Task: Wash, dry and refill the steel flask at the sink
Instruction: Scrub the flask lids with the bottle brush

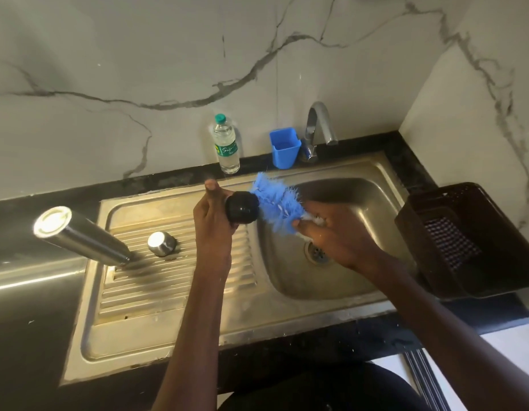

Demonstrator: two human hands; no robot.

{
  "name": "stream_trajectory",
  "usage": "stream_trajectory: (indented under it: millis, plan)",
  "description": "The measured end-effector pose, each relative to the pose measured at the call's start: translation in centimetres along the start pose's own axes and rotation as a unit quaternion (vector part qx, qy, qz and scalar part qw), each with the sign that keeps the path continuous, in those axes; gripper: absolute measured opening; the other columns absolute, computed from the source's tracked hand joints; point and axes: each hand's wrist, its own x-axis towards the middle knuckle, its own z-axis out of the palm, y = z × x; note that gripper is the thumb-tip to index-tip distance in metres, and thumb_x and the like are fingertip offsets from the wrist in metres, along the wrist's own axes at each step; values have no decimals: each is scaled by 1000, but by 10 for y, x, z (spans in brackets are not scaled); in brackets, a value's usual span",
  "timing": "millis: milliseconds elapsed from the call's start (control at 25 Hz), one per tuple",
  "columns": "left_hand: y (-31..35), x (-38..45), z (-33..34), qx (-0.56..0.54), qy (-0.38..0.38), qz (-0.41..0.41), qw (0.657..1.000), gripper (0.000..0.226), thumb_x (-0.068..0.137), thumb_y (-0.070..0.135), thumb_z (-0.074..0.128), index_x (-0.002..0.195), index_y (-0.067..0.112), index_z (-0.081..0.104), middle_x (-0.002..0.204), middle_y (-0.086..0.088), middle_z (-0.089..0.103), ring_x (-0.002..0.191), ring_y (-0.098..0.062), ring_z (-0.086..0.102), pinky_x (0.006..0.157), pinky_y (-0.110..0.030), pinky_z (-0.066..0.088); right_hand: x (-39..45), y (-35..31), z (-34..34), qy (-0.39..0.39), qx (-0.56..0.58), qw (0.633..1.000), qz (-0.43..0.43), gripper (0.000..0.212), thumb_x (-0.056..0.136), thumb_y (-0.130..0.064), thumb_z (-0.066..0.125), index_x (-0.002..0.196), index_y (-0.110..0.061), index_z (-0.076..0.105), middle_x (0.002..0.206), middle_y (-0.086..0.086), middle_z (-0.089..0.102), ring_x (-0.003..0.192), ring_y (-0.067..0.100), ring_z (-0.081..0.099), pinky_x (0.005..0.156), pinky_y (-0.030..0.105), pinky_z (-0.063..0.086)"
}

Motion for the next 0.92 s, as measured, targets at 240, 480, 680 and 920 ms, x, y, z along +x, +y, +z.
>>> stream_trajectory:
  millis: [240, 480, 680, 920]
  plan:
    - [3, 7, -2, -48, -56, -30, 997, 50, 80, 70, 56, 80, 22, 71, 78, -2, 68, 66, -12, 60, 55, -25, 41, -10, -4, 3, 7, 36, 998, -47, 44, 91, -60, 56, 131, -44, 50, 106, -10, 73, 84, 16, 71, 74, 40, 56]
    - [2, 6, -2, -137, -130, -67, 980, 47, 74, 58, 71, 91, 15, 80, 95, -8, 78, 82, -18, 71, 62, -25, 54, -12, -2, -9, 13, 159, 986, -56, 22, 102, -30, 64, 120, -22, 55, 100, -9, 72, 74, 4, 68, 61, 30, 53]
    - [1, 10, -2, -160, -156, -39, 974, 19, 87, 31, 74, 98, 16, 79, 104, -8, 77, 90, -19, 69, 69, -24, 56, -7, 12, -19, 61, 175, 982, -26, 8, 104, -32, 60, 102, -28, 67, 79, -13, 67, 66, 2, 57, 66, 30, 46]
    - [-4, 10, -3, -176, -157, -28, 971, 34, 75, 19, 93, 102, 9, 75, 107, -12, 77, 104, -26, 74, 92, -40, 61, -6, 13, -13, 53, 113, 991, -45, 29, 100, -44, 51, 91, -21, 66, 71, -14, 63, 63, 5, 56, 63, 38, 47]
